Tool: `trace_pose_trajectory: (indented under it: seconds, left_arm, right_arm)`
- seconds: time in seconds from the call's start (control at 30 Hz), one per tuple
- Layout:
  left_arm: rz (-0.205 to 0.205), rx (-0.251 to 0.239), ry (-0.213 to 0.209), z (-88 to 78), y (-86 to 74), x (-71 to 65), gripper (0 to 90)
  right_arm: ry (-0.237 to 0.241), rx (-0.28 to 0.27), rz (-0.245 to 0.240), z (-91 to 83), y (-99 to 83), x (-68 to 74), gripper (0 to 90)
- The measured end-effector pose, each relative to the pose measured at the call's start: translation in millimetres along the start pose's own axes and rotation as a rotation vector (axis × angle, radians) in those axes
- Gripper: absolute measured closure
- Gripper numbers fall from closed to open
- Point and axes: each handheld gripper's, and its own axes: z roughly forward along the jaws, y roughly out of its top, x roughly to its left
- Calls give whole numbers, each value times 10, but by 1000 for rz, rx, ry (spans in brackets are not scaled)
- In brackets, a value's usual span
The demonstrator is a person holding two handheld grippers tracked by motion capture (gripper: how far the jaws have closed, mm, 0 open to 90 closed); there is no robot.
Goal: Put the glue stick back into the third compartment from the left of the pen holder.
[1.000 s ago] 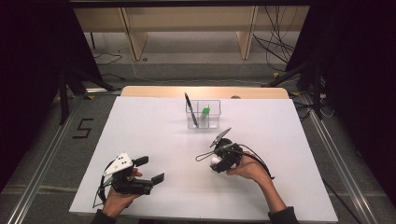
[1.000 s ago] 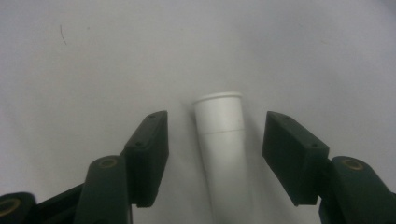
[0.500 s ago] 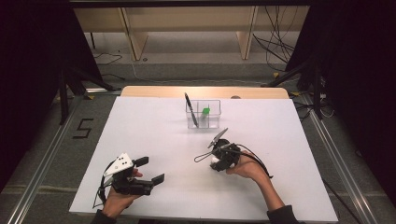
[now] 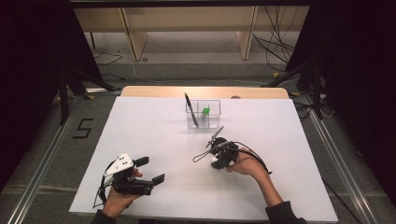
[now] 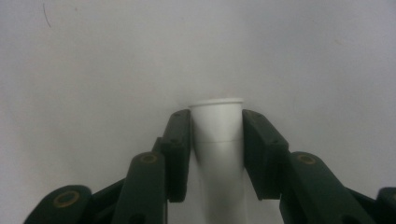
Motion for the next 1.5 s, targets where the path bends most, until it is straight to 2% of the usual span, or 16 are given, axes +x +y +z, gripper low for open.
trace_pose_trajectory:
  seconds: [0.3,0.43,0.6,1.13,1.27,1.5]
  left_arm:
    - [0,0,1,-1,0,-1,42]
    - [2,2,0,1,0,1,42]
    - [0,0,0,1,0,1,42]
    - [1,-2,3,-4,2,0,42]
    - [1,-2,4,-5,2,2,42]
    - [1,-2,3,-9,1,1,42]
  right_arm:
    - [-2,20,-9,2,31,-7,666]
    - [9,32,4,-1,41,-14,668]
    - [4,31,-6,3,48,-17,671]
    - [9,24,10,-2,44,-31,675]
    - [3,8,24,-20,39,-28,676]
    - [-15,-99,46,-144,10,-45,676]
